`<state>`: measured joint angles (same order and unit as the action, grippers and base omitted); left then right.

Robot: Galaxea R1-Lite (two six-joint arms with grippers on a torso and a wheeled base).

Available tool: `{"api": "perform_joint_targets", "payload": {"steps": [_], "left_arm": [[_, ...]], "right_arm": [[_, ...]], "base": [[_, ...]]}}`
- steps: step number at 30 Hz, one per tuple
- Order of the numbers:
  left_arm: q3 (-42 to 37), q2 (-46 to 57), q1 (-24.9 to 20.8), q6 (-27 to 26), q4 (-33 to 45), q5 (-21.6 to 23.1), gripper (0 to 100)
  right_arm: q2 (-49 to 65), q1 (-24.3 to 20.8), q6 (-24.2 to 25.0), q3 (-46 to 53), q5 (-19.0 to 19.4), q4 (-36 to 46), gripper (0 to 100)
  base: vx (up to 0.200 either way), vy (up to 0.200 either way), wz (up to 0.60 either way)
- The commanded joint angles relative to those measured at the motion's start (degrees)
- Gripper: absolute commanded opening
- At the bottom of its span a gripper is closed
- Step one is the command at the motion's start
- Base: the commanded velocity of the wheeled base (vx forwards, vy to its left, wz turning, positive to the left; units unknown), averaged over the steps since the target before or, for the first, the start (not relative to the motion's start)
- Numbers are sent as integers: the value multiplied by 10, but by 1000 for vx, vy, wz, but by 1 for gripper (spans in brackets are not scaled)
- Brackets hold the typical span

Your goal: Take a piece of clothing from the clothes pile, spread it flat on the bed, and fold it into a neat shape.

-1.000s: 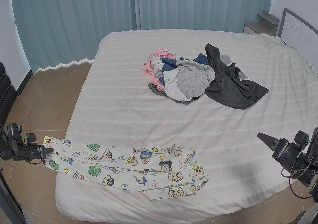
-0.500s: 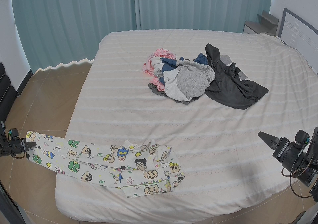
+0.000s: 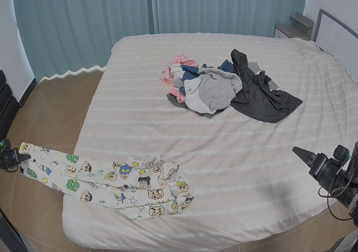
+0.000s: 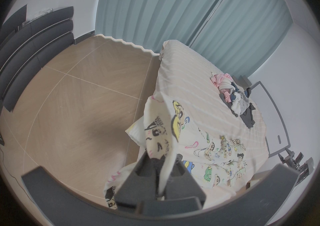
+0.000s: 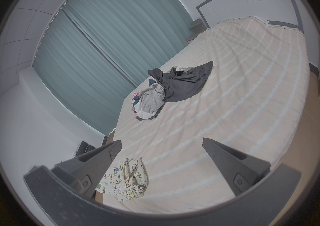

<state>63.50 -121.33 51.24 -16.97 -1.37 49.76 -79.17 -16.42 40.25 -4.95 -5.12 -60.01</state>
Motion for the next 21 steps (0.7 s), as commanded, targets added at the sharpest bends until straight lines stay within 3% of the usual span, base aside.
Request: {"api": "perform_joint_targets", "payload": {"steps": [1, 6, 13, 15, 17, 21], "left_arm": [[2, 46, -1, -3, 15, 6, 0], [-29, 87, -21, -3, 26, 4, 0], [-94, 193, -108, 6, 83, 5, 0], [-95, 196, -111, 6, 85, 5, 0], [-140, 254, -181, 7, 98, 4, 0], [-174, 290, -248, 16, 99, 2, 0]], "right_arm": [[0, 9, 0, -1, 7, 0, 100], [-1, 17, 0, -2, 11, 0, 100], [-2, 64, 0, -3, 56, 0, 100], [-2, 65, 0, -3, 57, 0, 100], [-2, 72, 0, -3, 65, 0, 100], [-3, 73, 0, -3, 66, 0, 100]], "base": [[0, 0, 0], [0, 0, 0], [0, 0, 0], [0, 0, 0], [0, 0, 0], [0, 0, 0]]}}
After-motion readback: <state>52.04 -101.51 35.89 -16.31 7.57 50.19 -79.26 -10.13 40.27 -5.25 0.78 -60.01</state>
